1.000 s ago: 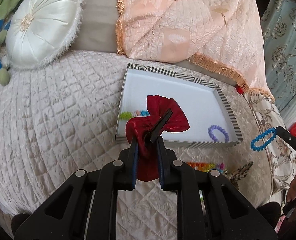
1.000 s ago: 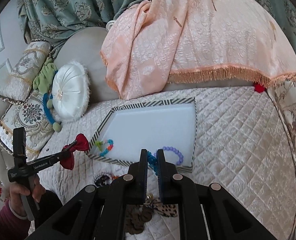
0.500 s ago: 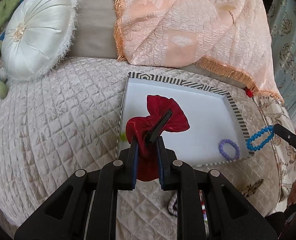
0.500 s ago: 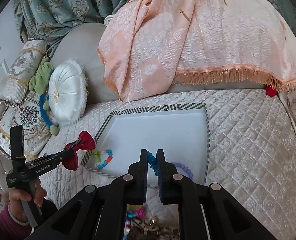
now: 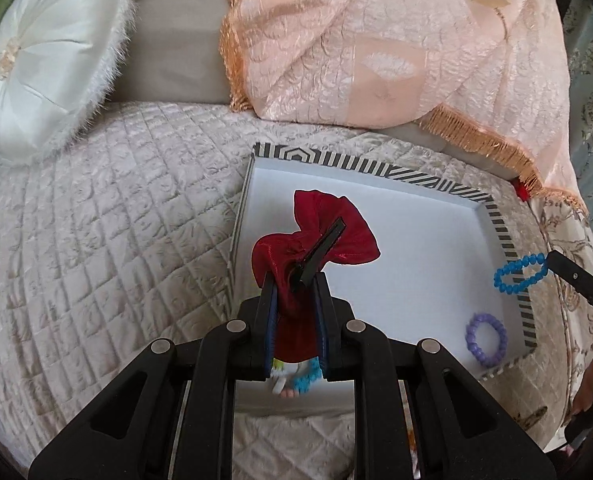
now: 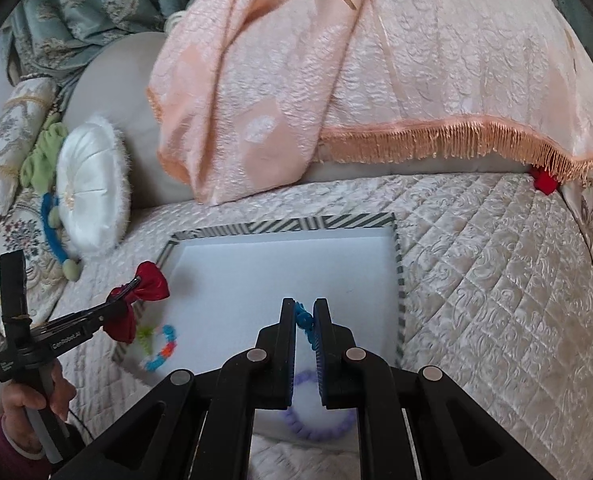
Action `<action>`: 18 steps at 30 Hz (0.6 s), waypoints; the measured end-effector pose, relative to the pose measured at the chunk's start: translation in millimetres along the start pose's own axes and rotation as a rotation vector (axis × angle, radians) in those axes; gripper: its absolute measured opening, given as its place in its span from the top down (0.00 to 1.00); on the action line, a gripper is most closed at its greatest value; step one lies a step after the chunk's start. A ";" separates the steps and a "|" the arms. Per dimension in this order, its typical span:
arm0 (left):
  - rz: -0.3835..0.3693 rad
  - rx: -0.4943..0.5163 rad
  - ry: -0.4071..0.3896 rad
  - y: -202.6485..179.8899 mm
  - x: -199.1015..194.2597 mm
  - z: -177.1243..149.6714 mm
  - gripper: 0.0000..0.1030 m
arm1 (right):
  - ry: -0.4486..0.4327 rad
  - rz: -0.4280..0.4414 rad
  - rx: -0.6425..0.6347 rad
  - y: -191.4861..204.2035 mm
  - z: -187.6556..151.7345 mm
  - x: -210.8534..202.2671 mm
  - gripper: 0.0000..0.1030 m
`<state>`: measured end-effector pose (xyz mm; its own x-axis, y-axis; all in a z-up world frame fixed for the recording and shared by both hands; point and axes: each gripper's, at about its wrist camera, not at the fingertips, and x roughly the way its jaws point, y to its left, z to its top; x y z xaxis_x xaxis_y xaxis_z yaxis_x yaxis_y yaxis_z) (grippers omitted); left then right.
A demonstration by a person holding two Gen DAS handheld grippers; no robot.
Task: Organize jewelry
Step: 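Carry the red bow and blue bracelet into the tray and open both grippers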
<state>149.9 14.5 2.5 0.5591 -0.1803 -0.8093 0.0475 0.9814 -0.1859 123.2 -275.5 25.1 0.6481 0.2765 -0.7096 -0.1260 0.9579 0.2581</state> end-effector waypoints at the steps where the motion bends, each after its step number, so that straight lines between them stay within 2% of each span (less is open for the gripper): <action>1: 0.001 -0.002 0.007 0.1 4.4 0.6 0.85 | 0.002 -0.017 -0.004 -2.5 1.0 4.1 0.92; 5: 0.012 -0.010 0.033 -0.1 23.0 1.3 0.85 | 0.008 -0.063 -0.018 -5.7 0.6 16.1 0.92; 15: 0.049 -0.008 0.064 4.3 41.9 -3.6 0.85 | 0.151 0.034 0.006 -0.1 -17.1 73.0 0.92; 17: 0.057 -0.008 0.062 5.0 42.1 -4.2 0.79 | 0.174 0.049 0.037 -4.5 -19.3 79.2 0.92; 18: 0.062 -0.009 0.063 5.3 42.0 -4.3 0.72 | 0.179 0.052 0.046 -6.1 -19.2 79.9 0.92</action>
<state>170.1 11.8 -34.9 0.5073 -0.1234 -0.8529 0.0067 0.9902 -0.1393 161.4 -257.8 -45.8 0.4969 0.3392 -0.7988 -0.1188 0.9384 0.3246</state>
